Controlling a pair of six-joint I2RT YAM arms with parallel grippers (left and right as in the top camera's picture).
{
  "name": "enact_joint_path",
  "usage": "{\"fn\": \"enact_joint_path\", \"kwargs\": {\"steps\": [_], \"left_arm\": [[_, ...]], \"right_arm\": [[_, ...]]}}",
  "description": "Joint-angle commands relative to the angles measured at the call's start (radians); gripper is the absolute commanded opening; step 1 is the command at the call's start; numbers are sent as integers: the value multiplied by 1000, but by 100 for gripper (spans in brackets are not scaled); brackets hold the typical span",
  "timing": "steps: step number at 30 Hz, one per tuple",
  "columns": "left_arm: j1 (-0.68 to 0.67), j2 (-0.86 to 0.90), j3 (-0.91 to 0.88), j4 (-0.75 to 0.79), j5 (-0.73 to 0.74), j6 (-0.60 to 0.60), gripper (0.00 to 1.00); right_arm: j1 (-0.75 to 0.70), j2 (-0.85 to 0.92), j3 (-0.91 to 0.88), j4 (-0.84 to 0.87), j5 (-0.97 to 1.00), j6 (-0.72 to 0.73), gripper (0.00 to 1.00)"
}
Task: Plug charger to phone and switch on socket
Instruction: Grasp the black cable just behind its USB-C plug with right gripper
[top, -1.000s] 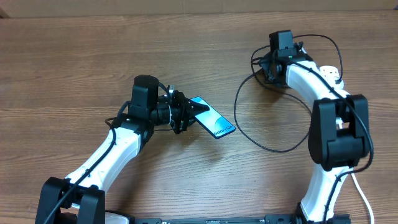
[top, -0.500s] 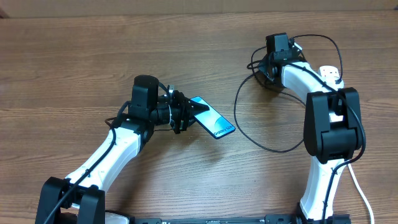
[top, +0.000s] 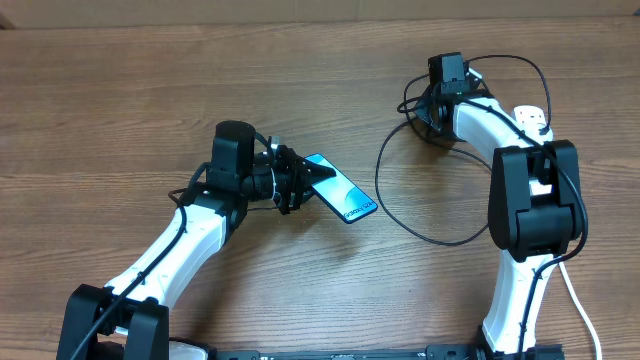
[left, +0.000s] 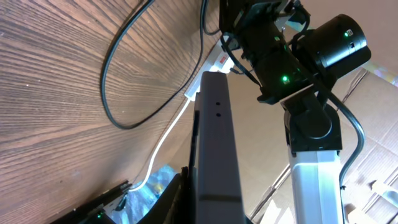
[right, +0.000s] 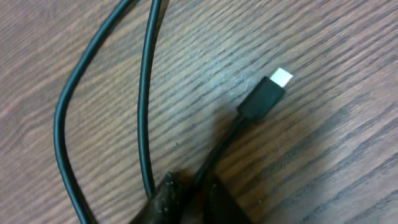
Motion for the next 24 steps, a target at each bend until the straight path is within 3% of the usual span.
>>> {"fn": "enact_joint_path", "kwargs": {"steps": [1,6,10,13,17,18,20,24], "left_arm": [[4,-17,20,8,9,20,13],[4,-17,20,8,9,20,13],[4,-17,20,8,9,19,13],[4,-17,20,8,6,19,13],[4,-17,20,8,7,20,13],[4,-17,20,7,7,20,13],[4,-17,20,8,6,19,13],[4,-17,20,8,1,19,13]], "right_arm": [[0,40,-9,-62,-41,-12,8],[0,40,-8,-98,-41,-11,5],[0,40,-8,-133,-42,122,12],[-1,40,-9,-169,-45,207,5],[-1,40,-9,-178,-45,207,4],[-1,40,-9,-177,-45,207,7],[-1,40,-9,-177,-45,215,26],[-1,40,-9,-219,-45,301,28]]}}
